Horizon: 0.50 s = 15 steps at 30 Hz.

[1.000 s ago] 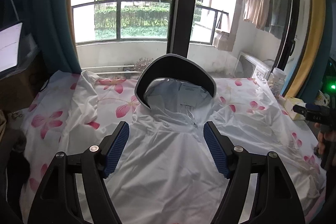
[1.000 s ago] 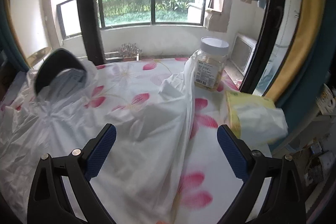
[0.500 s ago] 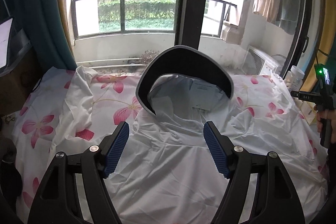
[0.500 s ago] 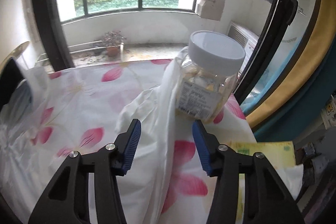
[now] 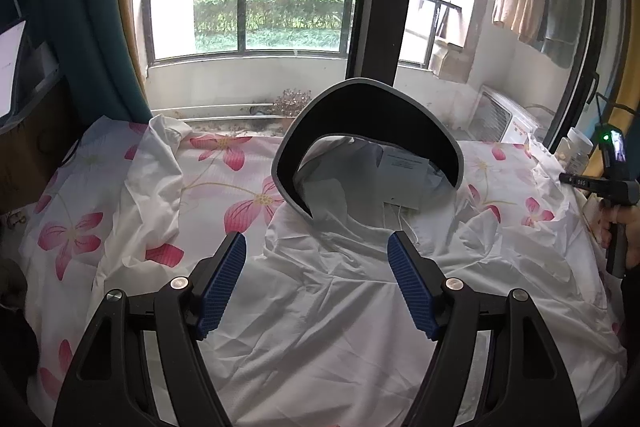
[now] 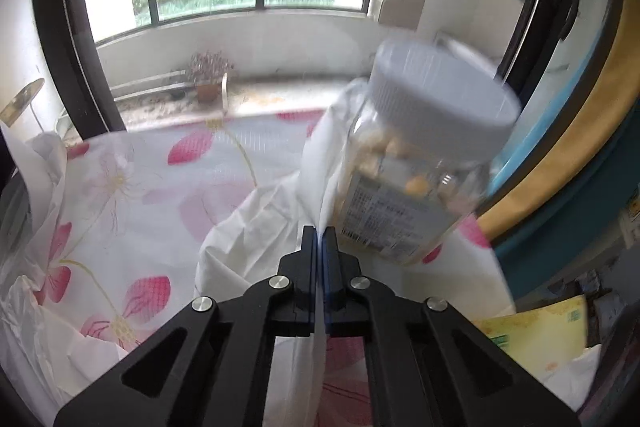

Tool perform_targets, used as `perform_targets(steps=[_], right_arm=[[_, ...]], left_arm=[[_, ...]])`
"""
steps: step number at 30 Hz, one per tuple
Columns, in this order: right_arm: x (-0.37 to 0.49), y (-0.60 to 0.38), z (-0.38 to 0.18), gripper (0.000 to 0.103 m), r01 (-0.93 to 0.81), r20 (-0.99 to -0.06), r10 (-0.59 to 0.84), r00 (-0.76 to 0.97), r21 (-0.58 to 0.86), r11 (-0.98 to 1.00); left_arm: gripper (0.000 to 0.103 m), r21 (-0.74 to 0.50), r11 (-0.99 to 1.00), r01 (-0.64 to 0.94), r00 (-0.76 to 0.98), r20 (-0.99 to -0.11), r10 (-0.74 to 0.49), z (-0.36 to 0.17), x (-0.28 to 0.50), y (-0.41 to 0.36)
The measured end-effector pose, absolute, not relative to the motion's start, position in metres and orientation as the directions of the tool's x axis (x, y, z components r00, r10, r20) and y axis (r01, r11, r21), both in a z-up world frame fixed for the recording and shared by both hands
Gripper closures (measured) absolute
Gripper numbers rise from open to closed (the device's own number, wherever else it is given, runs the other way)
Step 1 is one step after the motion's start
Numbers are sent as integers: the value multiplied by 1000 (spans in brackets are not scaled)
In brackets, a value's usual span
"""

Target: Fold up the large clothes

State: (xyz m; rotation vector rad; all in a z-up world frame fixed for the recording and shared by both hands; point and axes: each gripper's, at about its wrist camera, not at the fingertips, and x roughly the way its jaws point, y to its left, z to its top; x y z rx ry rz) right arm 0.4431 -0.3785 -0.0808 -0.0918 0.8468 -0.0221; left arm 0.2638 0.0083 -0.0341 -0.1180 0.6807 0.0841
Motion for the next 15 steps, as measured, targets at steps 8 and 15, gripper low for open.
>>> perform_targets(steps=[8,15], right_arm=[[398,-361,-19,102,-52,-610,-19,792,-98,994],[348,-325,20,102,-142,-537,65,841,-104,984]], left_arm=[[27,-91,991,-102,796,-605,27,-23,252,10],[27,-106,990,-91,827,-562,15,-6,226,17]])
